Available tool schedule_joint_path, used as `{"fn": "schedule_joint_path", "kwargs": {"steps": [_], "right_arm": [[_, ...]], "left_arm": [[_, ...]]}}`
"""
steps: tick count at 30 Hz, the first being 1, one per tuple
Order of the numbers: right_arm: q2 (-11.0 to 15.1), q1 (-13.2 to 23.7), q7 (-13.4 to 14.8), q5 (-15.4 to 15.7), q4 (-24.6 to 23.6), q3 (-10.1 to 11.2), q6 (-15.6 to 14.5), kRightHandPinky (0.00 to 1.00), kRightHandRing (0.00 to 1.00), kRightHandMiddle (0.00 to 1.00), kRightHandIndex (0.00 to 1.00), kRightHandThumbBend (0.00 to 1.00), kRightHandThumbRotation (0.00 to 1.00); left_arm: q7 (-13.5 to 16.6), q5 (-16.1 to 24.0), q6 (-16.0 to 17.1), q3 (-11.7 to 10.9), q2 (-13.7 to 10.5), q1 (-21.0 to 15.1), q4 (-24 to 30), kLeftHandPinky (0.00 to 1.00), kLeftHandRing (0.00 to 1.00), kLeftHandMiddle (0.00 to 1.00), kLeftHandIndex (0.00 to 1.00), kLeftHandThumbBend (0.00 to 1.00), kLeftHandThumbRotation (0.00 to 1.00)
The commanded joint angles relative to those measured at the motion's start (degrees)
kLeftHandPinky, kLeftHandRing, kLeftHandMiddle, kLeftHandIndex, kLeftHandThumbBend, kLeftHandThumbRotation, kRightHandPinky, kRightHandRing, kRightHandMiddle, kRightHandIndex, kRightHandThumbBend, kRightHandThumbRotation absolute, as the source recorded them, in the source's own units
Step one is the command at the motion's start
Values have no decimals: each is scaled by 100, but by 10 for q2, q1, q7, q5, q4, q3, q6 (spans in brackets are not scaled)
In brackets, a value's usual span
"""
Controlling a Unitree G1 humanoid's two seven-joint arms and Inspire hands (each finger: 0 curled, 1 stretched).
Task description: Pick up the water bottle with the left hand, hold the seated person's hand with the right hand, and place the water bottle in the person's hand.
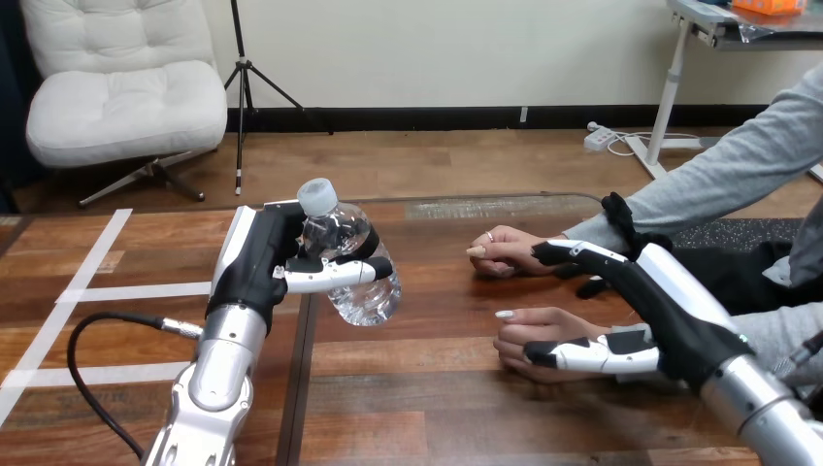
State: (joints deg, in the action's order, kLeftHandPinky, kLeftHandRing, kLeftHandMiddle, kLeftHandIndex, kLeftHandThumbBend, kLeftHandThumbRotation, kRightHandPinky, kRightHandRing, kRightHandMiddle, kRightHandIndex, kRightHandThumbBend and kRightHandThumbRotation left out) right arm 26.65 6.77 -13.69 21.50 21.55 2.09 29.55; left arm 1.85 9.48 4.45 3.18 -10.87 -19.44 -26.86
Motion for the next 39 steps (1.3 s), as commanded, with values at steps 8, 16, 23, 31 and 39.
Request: {"fn": "schedule_joint_path", "kwargs": {"steps": [8,16,23,31,39], "right_arm": [[51,112,36,35,57,-13,25,69,80,83,83,98,52],[64,131,41,38,97,-22,33,68,80,83,82,100,48],[77,150,53,48,142,-34,43,68,80,82,81,100,43],[84,166,65,53,182,-46,51,68,80,82,81,100,41],[89,178,78,56,216,-56,63,69,80,82,82,100,42]], "left_arm": [[-7,-10,-8,-21,-7,-37,126,23,30,36,40,73,0],[-9,-10,-16,-22,-6,-33,141,23,30,36,40,72,0],[-15,-9,-10,-23,-7,-28,150,24,31,37,40,71,0],[-20,-6,-5,-25,-8,-26,155,26,33,38,40,70,0],[-22,-8,-13,-28,-5,-24,164,26,33,38,40,69,0]]}}
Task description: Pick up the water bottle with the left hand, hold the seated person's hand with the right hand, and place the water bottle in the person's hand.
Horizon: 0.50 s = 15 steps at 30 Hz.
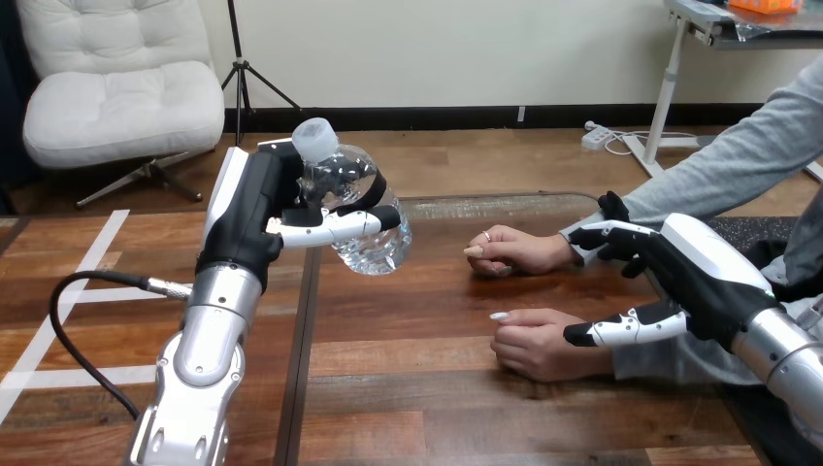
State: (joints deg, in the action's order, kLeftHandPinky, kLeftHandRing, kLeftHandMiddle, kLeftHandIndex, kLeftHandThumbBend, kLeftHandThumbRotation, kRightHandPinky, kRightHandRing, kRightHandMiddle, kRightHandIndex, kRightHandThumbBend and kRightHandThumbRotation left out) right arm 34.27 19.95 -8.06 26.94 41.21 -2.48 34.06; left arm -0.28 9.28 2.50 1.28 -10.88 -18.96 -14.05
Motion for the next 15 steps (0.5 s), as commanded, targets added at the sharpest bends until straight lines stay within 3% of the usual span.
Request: {"fn": "schedule_joint_path", "kwargs": {"steps": [1,15], "right_arm": [[13,48,23,2,22,-11,20,69,80,82,82,100,42],[26,69,21,6,66,-30,29,71,82,83,82,100,45]], "left_arm": [[-1,-6,6,-9,-5,-28,37,26,33,38,40,69,0],[-7,-9,12,-14,-4,-27,44,28,34,39,39,68,0]]}}
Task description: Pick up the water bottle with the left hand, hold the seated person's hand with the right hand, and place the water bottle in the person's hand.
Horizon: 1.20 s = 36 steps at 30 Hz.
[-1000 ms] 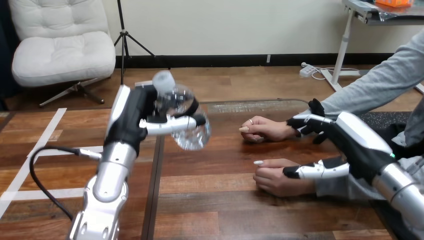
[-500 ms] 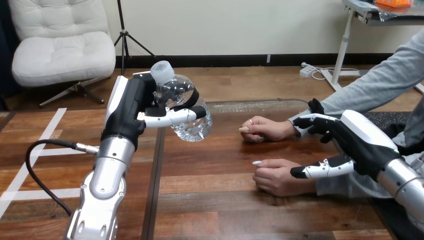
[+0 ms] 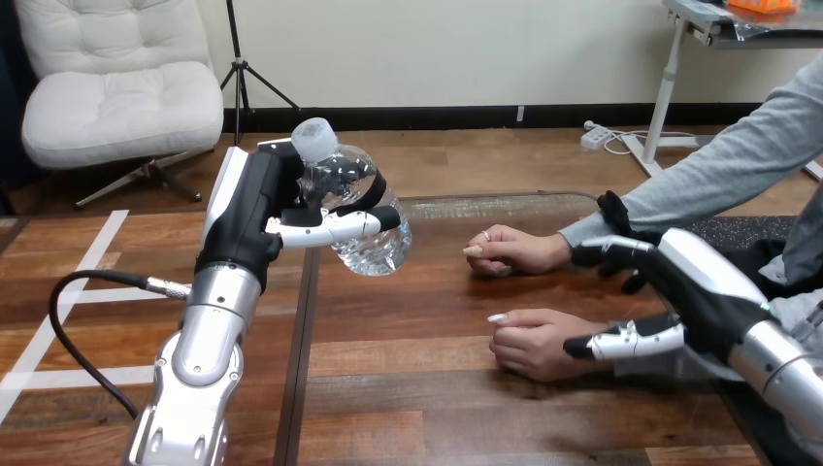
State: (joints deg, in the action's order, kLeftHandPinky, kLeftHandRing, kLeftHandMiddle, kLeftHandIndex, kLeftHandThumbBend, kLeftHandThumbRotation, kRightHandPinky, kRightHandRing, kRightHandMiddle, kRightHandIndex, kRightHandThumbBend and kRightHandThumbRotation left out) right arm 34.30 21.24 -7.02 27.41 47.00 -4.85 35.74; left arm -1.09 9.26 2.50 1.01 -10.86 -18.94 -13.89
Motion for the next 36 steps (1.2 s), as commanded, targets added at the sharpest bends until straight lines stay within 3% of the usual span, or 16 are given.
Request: {"fn": "schedule_joint_path", "kwargs": {"steps": [1,22,36], "right_arm": [[26,57,10,0,10,-6,13,71,82,83,82,100,45],[30,70,-13,-4,35,-26,-11,74,84,85,85,100,53],[29,79,-28,0,50,-39,-37,77,87,87,86,100,51]], "left_arm": [[0,-9,12,-11,-4,-27,43,28,34,39,39,68,0],[-5,-14,19,-14,-6,-27,52,27,33,38,39,67,0],[-9,-18,23,-15,-6,-28,51,27,34,38,39,67,0]]}}
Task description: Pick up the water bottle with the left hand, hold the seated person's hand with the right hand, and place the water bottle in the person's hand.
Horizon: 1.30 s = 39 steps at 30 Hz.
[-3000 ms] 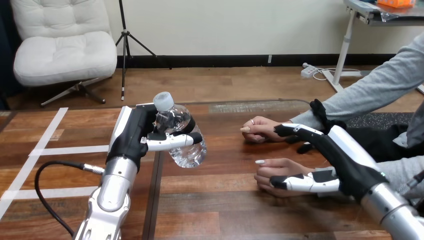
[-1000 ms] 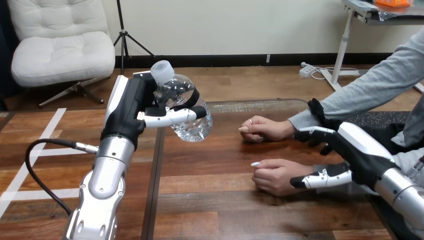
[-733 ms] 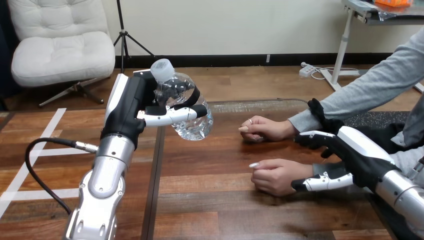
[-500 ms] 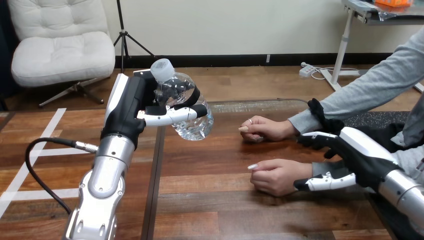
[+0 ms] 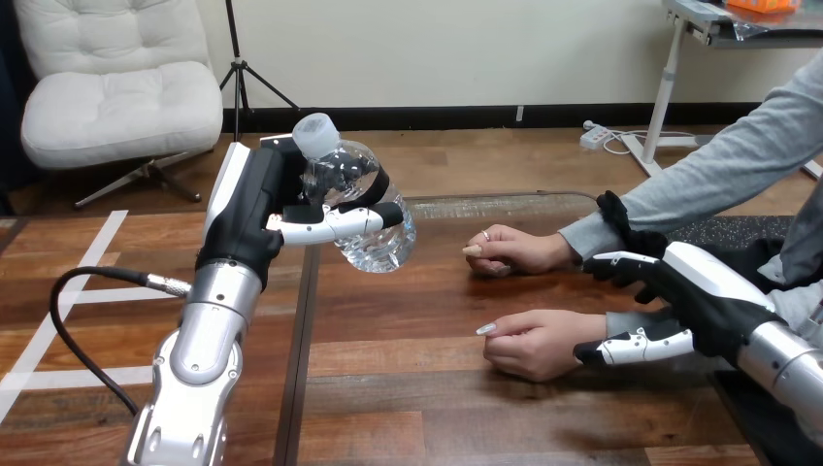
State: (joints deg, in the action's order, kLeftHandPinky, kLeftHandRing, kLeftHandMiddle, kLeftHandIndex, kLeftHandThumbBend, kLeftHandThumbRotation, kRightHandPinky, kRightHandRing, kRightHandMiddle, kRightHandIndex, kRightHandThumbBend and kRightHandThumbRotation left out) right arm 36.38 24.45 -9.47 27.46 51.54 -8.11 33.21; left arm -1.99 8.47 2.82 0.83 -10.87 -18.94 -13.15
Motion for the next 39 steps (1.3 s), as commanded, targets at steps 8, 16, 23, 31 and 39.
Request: {"fn": "schedule_joint_path", "kwargs": {"steps": [8,16,23,31,39], "right_arm": [[8,54,4,5,16,-19,-16,77,87,87,86,100,49],[8,65,15,18,30,-30,-17,78,87,87,86,100,47],[8,78,15,27,44,-42,-21,79,87,87,86,100,48],[9,93,9,40,57,-55,-29,79,88,88,86,100,45],[10,107,9,52,73,-69,-26,80,87,87,86,100,40]], "left_arm": [[-1,-11,19,-13,-6,-27,45,28,34,38,39,67,0],[-4,-14,16,-16,-4,-26,49,27,33,38,39,67,0],[-6,-18,20,-17,-4,-25,48,27,33,38,38,67,0],[-8,-23,23,-16,-4,-25,46,27,34,38,38,67,0],[-8,-24,20,-17,-3,-25,47,27,34,38,38,67,0]]}}
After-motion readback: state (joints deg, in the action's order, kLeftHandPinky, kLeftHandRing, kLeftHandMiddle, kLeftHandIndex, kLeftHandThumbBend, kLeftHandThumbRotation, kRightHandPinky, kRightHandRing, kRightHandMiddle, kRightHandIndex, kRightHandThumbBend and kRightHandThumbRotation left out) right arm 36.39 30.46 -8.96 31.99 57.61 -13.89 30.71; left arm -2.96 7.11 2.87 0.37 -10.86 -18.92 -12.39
